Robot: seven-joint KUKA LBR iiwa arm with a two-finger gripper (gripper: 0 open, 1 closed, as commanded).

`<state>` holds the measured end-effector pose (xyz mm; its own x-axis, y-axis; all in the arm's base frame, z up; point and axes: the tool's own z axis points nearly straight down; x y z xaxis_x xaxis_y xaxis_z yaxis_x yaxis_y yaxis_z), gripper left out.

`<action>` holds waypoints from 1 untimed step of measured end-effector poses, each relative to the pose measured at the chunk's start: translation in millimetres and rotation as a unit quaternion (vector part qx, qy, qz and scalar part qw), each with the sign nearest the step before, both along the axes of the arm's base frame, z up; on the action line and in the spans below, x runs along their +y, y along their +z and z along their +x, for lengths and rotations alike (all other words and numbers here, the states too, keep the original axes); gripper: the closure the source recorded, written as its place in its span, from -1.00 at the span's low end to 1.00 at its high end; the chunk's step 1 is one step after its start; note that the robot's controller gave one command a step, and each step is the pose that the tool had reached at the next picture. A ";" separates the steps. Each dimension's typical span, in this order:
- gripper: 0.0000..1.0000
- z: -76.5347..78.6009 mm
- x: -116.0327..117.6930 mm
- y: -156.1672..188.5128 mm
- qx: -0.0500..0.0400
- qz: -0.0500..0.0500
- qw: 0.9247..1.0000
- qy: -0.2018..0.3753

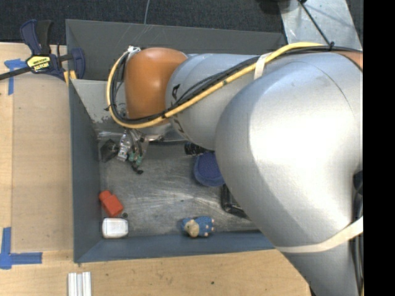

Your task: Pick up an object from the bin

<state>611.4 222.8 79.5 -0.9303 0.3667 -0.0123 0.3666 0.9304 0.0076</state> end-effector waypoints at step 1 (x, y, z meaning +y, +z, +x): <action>1.00 1.7 0.1 35.4 0.004 0.000 1.000 0.000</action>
Offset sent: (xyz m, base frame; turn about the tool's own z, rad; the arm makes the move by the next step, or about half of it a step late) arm 0.0000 0.0000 0.0324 -0.0001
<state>613.1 222.9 114.9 -0.9306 0.3659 -0.0047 0.3659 0.9306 0.0042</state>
